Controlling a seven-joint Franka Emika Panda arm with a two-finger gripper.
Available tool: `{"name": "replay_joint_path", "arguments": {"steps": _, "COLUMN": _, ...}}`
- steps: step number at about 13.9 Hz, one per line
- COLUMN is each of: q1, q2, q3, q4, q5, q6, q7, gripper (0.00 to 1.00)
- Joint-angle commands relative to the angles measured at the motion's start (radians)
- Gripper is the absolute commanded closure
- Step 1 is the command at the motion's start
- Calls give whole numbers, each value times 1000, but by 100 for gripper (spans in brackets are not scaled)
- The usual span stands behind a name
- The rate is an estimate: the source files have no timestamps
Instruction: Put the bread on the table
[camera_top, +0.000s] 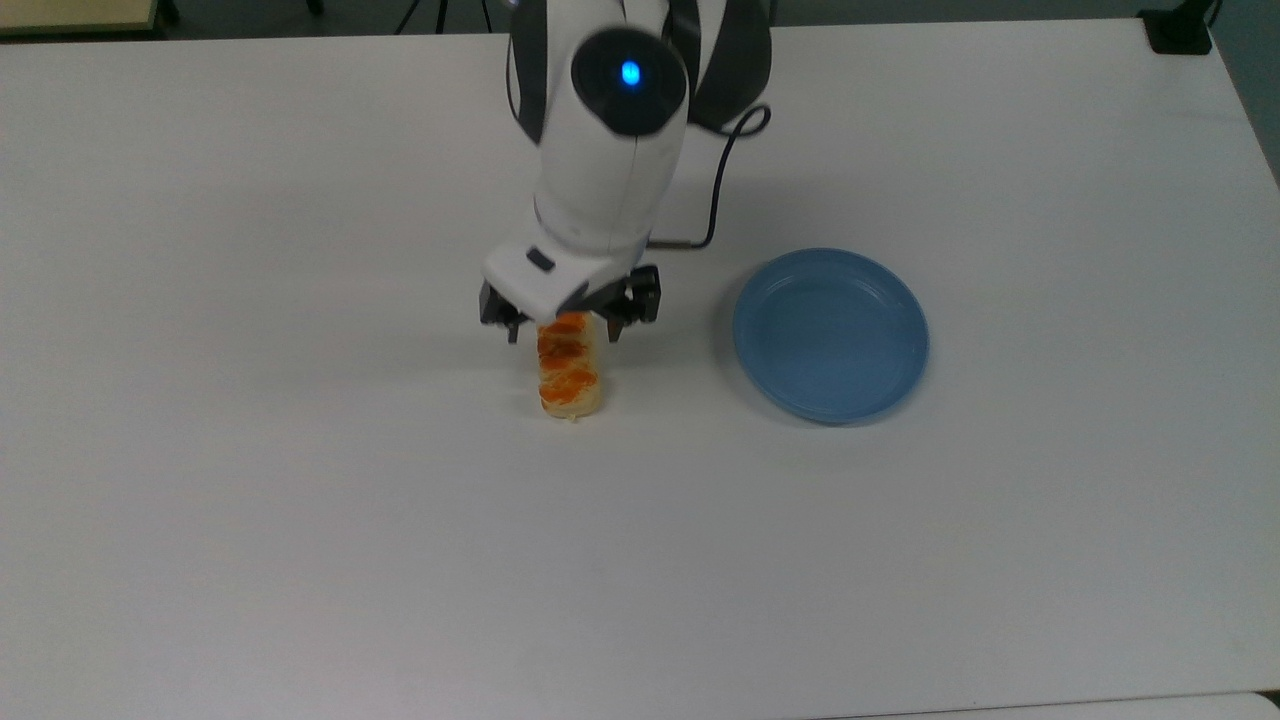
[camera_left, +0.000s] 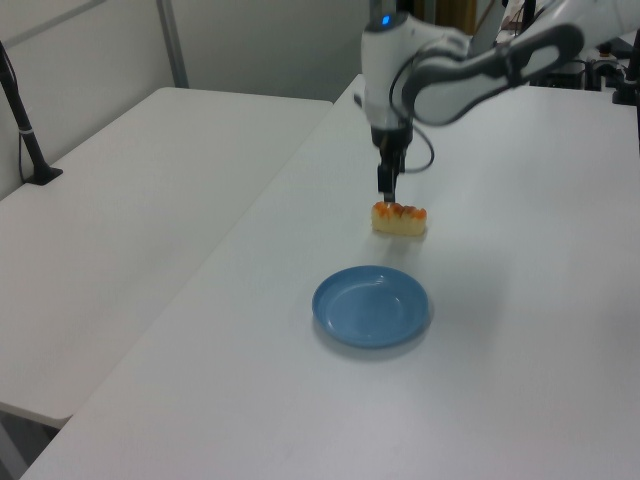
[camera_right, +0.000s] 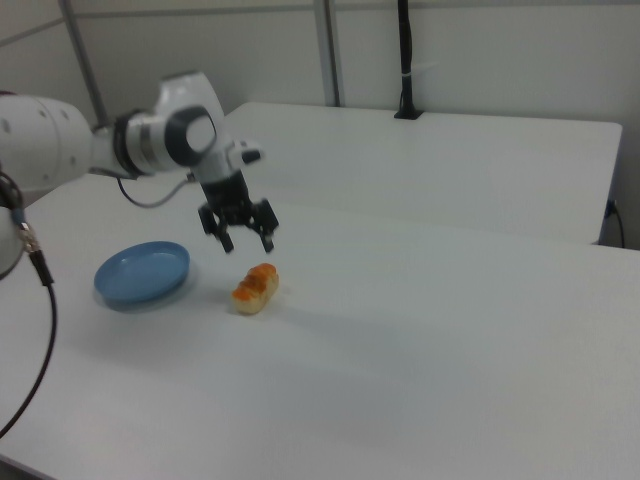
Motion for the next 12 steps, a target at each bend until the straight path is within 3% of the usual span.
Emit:
{"name": "replay_joint_path", "arguments": {"steps": 1, "q1": 5, "q2": -212, "q3": 0, "q4": -50, "q5": 6, "q6": -148, "q7": 10, "gripper": 0}}
{"name": "replay_joint_path", "arguments": {"steps": 7, "q1": -86, "q2": -398, "q3": 5, "q4": -56, "q5": 125, "q6": -322, "q7": 10, "gripper": 0}}
{"name": "replay_joint_path", "arguments": {"steps": 12, "q1": -90, "q2": -413, "q3": -5, "q4": -54, "q5": 128, "q6": -362, "q7": 5, "gripper": 0}}
